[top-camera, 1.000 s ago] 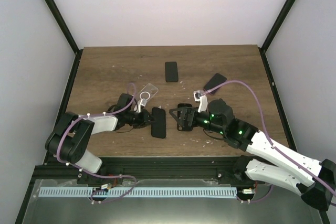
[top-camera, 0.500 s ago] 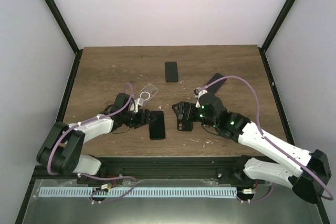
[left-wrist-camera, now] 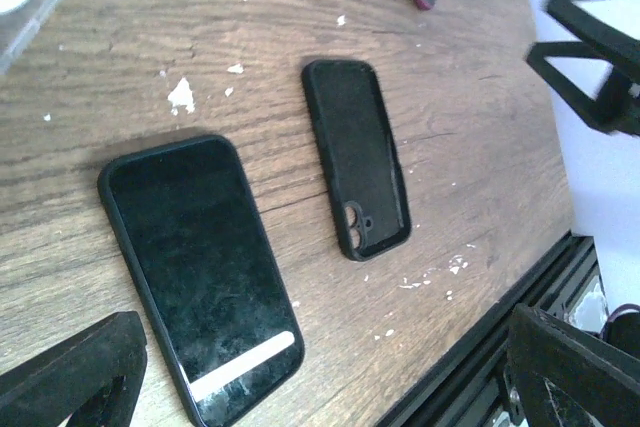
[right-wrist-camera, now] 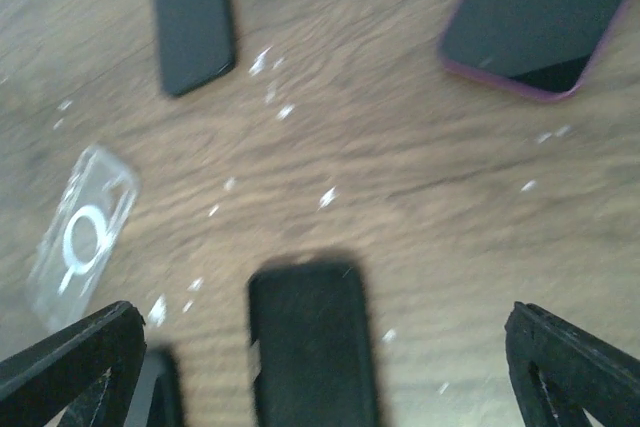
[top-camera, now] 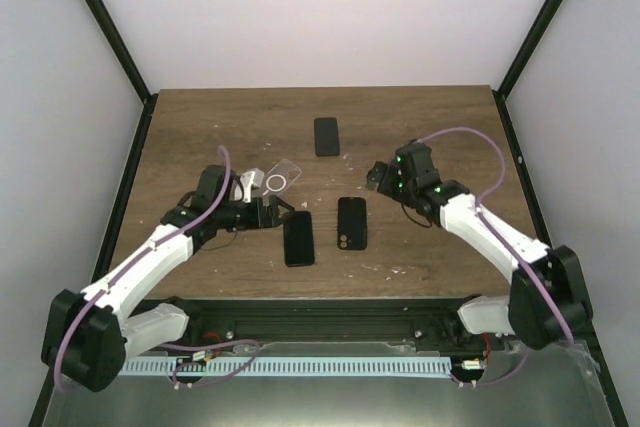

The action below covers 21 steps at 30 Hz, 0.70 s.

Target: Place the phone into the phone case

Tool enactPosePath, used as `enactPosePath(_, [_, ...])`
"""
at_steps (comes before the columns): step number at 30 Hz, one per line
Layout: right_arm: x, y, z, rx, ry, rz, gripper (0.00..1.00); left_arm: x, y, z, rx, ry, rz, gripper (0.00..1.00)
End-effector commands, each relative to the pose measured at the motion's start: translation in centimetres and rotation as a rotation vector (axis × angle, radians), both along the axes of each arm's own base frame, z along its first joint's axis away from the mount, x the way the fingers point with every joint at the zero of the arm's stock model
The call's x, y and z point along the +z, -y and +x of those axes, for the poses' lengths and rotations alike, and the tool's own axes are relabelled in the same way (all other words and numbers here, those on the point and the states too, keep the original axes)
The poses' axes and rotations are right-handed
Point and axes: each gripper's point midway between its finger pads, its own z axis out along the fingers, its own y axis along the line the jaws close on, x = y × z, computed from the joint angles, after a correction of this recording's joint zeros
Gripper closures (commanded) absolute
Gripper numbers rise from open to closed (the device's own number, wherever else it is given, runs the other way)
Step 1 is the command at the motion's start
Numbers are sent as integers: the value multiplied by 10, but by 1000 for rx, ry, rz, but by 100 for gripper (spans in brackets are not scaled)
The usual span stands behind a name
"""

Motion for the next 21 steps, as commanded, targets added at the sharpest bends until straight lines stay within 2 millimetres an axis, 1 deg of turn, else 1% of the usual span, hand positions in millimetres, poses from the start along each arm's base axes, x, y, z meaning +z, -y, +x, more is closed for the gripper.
enactPosePath(1, [-2,37,40,-122,4,-75,2,26,-9,-10,-34,67,40,0])
enactPosePath(4, [-20,64,61,-225,-55,-106,4,40,-8,-20,-74,96,25,0])
enactPosePath(6, [-29,76,73,-277,-91,-118,5,45,-8,-24,-92,108,27,0])
enactPosePath(7, [-36,82,80,-301,-111,-134,5,46,-10,-26,-95,112,30,0])
enactPosePath(9, [-43,92,91,-345,-129,-165,4,48,-12,-28,-94,123,35,0])
enactPosePath(13, [-62,111,108,-417,-205,-246,2,51,-12,-31,-100,142,23,0])
enactPosePath(17, [-67,115,131,-431,-213,-279,1,50,-11,-32,-110,143,23,0])
enactPosePath(21, [-77,120,140,-473,-244,-288,1,51,-10,-32,-118,146,15,0])
